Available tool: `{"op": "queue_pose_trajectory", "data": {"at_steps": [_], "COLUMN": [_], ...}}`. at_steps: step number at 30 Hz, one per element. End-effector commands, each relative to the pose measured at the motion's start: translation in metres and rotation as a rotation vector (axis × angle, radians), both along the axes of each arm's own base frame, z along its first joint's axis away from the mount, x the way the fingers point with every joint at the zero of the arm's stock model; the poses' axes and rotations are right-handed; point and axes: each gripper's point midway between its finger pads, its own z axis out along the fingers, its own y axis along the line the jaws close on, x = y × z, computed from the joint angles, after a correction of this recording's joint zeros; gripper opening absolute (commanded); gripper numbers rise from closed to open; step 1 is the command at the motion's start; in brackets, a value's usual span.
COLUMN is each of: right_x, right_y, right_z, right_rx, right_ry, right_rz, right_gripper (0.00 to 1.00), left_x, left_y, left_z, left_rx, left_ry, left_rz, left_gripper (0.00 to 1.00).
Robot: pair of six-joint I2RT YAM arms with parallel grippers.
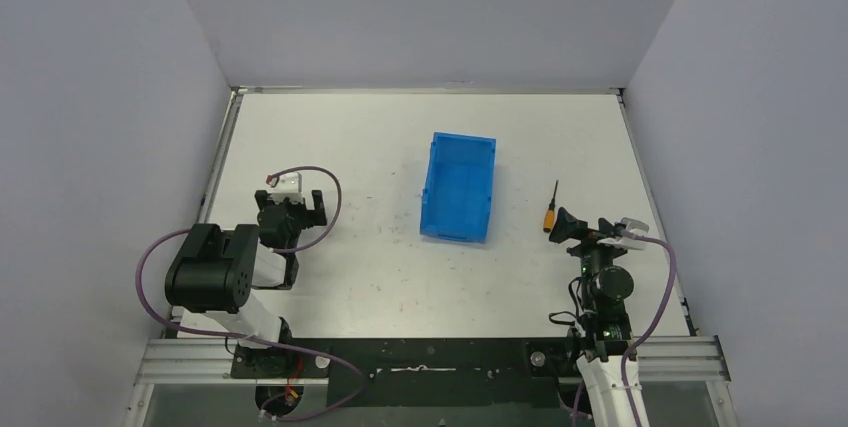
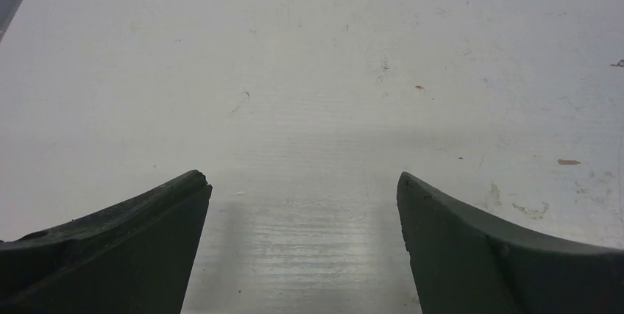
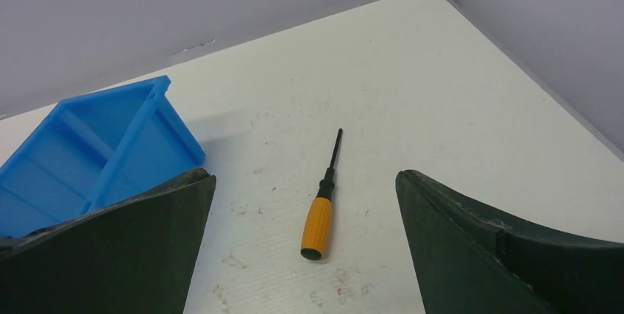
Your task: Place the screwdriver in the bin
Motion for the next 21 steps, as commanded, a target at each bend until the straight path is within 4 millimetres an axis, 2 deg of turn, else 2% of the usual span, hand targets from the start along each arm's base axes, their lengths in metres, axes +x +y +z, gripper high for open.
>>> {"op": "queue_pose_trajectory", "data": {"at_steps": [1,6,10,12,13,14,16,17,21], "right_x": [0.000,0.007,0.024,0.038,0.045,0.049,0.059,0.066,0.079], "right_y": [0.000,0.008,0.028,0.021,0.016,0.013,0.012,0.012,0.006], "right_z": [0.020,0.043,0.056,0.046,0.023,0.008,-0.008,-0.011,-0.047], "right_rx": [-0.014,0.014,0.006,0.030,0.041,0.040,0.029,0.020,0.007], "right_ry": [-0.040,-0.052,0.006,0.139,0.287,0.395,0.544,0.588,0.754], "right_rz": [0.004,0.046,0.157,0.110,0.075,0.055,0.049,0.051,0.017], "right_gripper": [1.00,1.00,1.00,1.00,1.00,1.00,1.00,1.00,0.97], "left_x": [0.013,0.013,0.013,0.013,0.013,0.013,0.013,0.013,0.013], "left_y": [0.000,0.000,0.000,0.000,0.000,0.000,0.000,0.000,0.000], "left_z": [0.025,0.025,0.025,0.025,0.025,0.025,0.026,0.025,0.025], "left_rx": [-0.004,-0.005,-0.004,-0.004,-0.004,-0.005,-0.006,-0.005,-0.006], "left_ry": [-0.093,-0.094,-0.094,-0.093,-0.092,-0.094,-0.095,-0.093,-0.094], "left_rz": [-0.005,-0.004,-0.005,-0.004,-0.006,-0.004,-0.005,-0.004,-0.004], "left_gripper": [0.97,0.97,0.97,0.97,0.97,0.97,0.97,0.97,0.97]}}
